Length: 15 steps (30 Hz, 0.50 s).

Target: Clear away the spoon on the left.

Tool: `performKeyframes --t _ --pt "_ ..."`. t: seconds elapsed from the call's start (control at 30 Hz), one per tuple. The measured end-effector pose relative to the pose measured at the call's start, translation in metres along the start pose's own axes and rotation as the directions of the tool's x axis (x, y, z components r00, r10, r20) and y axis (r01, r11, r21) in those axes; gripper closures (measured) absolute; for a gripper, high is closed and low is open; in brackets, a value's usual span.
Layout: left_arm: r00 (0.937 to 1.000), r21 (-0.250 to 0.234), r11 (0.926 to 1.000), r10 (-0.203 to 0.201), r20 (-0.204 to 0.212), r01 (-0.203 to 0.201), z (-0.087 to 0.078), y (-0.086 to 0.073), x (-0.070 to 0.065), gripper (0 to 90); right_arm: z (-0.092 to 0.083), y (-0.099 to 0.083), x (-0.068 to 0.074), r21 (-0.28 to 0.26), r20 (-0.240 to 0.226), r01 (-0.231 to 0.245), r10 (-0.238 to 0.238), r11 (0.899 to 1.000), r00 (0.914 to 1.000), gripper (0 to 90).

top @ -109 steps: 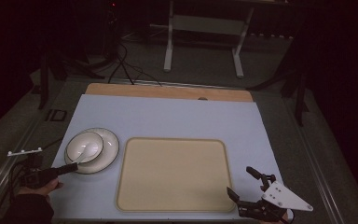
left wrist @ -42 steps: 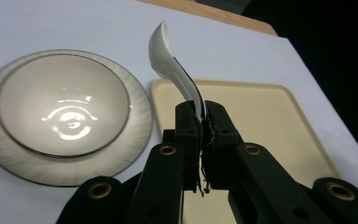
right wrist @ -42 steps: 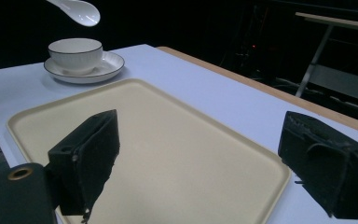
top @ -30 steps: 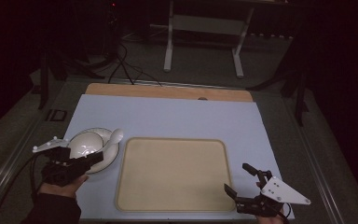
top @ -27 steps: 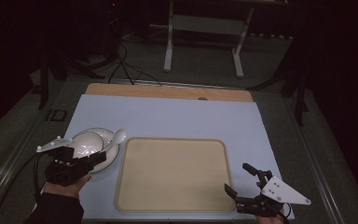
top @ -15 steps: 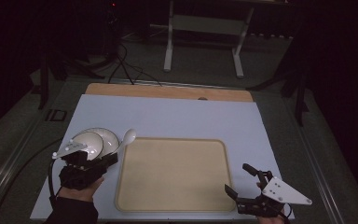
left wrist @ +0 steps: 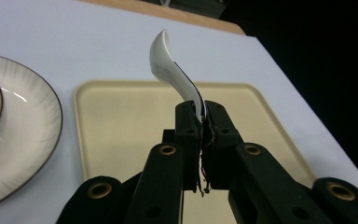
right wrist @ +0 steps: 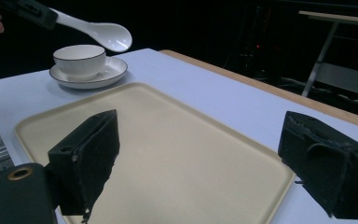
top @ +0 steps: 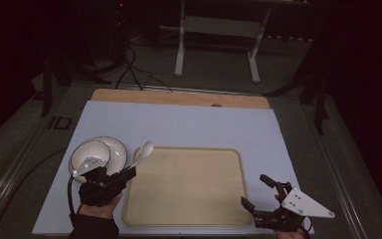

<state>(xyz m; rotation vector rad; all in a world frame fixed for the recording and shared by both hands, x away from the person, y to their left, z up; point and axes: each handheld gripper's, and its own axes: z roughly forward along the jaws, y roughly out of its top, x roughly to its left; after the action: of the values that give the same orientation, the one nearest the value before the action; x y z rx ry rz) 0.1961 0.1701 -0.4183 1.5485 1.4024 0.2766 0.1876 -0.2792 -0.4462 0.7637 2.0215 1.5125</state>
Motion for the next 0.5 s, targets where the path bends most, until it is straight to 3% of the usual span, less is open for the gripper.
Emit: performKeyframes --t 0.2,0.27,0.3,0.5 --pt "1.0 -0.006 0.9999 0.008 0.004 -0.008 0.008 -0.005 -0.002 86.0 0.0 0.0 0.0 0.001 -0.001 0.001 -0.001 1.0 1.0 12.5" --pt "0.9995 -0.005 0.9996 0.029 -0.015 -0.029 0.01 -0.006 -0.003 86.0 0.0 0.0 0.0 0.0 -0.001 0.0 0.0 1.0 1.0 12.6" --pt "1.0 -0.008 1.0 0.001 0.004 -0.001 0.014 -0.009 -0.003 86.1 0.0 0.0 -0.001 -0.001 0.0 -0.002 0.002 1.0 1.0 12.6" --pt "0.9999 0.002 0.9999 0.015 -0.006 -0.015 0.025 -0.019 -0.005 86.0 0.0 0.0 0.0 0.002 -0.001 -0.003 0.003 1.0 1.0 12.5"
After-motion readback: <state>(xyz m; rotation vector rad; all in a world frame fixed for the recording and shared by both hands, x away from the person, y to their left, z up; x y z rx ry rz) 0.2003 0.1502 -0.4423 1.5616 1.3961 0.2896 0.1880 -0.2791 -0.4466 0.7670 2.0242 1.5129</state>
